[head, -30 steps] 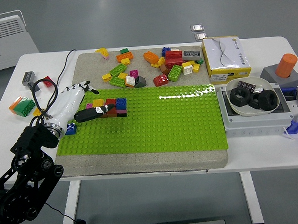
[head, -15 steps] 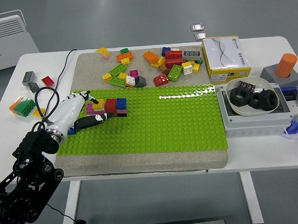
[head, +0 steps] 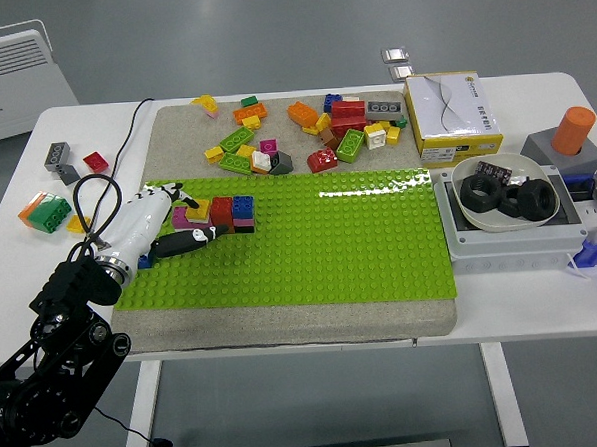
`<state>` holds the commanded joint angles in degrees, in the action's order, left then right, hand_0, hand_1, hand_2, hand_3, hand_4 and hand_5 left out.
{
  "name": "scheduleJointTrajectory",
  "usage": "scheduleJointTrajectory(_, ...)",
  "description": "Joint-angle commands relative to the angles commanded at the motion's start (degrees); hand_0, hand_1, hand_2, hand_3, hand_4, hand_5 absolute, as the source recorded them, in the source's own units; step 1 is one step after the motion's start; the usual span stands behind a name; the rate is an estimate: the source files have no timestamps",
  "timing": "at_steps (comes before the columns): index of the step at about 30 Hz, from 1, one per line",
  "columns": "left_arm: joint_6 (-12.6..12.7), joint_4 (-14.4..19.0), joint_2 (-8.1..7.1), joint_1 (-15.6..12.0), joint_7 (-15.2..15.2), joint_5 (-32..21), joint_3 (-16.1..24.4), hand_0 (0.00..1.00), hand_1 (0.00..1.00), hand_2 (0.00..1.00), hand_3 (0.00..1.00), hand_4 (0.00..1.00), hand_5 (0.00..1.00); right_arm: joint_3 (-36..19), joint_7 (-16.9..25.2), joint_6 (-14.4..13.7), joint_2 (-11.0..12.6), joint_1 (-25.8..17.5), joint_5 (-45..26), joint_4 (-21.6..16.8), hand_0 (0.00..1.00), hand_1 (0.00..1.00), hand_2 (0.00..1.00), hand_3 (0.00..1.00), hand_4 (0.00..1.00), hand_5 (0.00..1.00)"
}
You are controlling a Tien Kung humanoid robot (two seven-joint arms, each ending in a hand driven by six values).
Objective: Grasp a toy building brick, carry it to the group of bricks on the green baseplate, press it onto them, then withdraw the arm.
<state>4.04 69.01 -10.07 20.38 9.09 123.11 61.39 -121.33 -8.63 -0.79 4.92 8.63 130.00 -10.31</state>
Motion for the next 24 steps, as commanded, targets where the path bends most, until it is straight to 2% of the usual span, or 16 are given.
scheduleJointTrajectory(24,-0.5,-1.7,0.77,0.5,0.1,-0.9,0.2,0.979,0.944,0.937,0.660,0.998,0.782,0.3,0.0,0.0,0.0,0.0,0.0,0.0,0.518,0.616,0.623,0.780,0.823,0.963)
